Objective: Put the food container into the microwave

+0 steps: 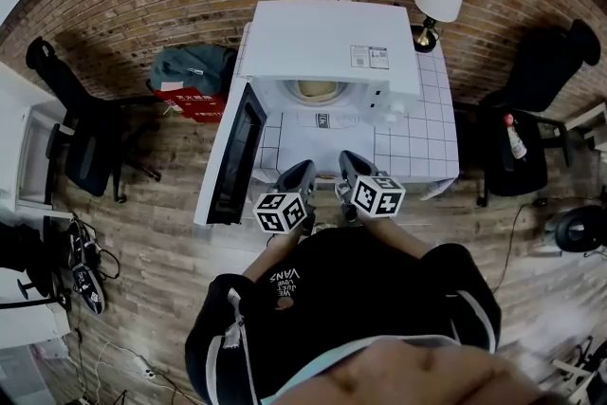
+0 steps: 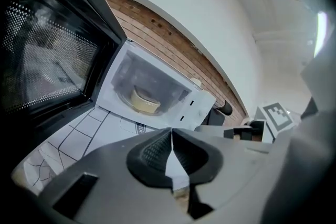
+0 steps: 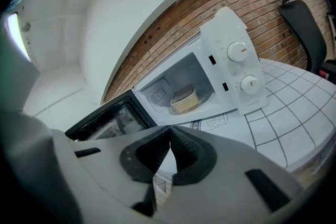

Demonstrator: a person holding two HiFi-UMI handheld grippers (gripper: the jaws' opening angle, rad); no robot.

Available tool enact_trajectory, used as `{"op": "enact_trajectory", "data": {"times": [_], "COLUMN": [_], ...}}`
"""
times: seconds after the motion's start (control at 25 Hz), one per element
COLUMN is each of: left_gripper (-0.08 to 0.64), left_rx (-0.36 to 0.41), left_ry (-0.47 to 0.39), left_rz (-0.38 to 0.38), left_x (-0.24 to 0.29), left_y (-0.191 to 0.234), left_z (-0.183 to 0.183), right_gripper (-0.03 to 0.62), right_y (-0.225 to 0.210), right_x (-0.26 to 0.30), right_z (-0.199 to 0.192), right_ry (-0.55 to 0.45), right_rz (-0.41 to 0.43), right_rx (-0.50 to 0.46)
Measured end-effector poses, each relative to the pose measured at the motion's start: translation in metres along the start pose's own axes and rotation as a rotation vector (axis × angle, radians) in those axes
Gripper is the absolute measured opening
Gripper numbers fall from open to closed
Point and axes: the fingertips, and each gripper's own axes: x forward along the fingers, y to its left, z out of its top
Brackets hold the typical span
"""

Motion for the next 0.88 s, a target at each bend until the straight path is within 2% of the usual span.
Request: {"op": "enact_trajectory", "data": {"times": [0.28,0.88], "left_gripper": [0.014,0.014], "left_rx": [0.001,-0.007], "left_ry": [0.003,-0.003], "left_rz": [0.012,0.02], "left_x": [-0.0031,-0.0044], "left_y": [0.0003,0.0002], "left_z": [-0.0019,-0.004], "right_gripper": [0.005,0.005], "right_y": [0.0014,0.001], "right_x": [-0.0011,-0.002], "right_z": [-0.0059,-0.0081], "right_ry": [0.03,0.03], "right_rz": [0.001,0.008], "right_rx": [-0.025,-0.02]}}
